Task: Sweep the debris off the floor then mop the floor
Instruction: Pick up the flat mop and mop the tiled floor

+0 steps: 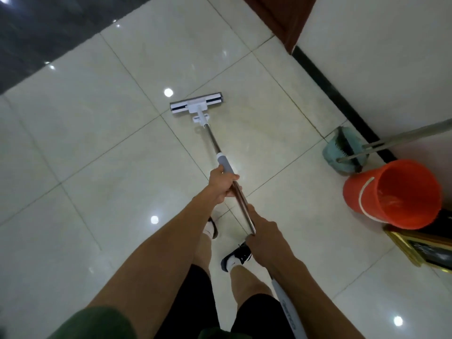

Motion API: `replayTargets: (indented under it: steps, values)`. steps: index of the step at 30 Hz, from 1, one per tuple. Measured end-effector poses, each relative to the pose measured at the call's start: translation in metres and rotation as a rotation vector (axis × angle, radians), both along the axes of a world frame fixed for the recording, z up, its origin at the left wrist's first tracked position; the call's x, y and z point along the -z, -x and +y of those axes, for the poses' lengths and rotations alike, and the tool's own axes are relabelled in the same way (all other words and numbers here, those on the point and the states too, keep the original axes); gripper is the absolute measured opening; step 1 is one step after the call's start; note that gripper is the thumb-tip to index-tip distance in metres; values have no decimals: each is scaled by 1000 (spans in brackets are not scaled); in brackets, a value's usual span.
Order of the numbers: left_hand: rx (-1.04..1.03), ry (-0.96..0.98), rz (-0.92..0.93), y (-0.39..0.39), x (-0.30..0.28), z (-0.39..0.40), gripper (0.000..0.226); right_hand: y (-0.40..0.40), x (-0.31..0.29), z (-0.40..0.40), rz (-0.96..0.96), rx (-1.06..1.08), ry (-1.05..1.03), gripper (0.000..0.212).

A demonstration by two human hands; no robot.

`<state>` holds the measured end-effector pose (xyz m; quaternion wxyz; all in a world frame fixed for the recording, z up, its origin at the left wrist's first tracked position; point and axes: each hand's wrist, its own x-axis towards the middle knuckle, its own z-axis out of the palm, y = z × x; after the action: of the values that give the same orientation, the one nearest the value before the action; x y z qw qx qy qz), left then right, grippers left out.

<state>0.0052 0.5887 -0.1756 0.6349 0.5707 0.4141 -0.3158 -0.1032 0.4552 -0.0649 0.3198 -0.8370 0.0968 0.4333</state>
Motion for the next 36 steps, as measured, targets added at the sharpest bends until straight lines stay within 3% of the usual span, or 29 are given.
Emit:
replayTargets:
  steps: [11, 21, 28, 36]
  values:
    - [-499, 37, -2, -12, -5, 192, 88, -84, -20, 162, -40, -515, 76, 76]
    - [-800, -20, 41, 21, -5, 324, 66, -116, -15, 286, -91, -921, 61, 74]
    - [-953, -45, 126, 40, 8, 346, 55, -131, -1, 315, -56, -1144, 66, 73]
    - [-966, -22, 184, -16, 32, 296, 37, -190, 17, 266, -67, -1184, 69, 64]
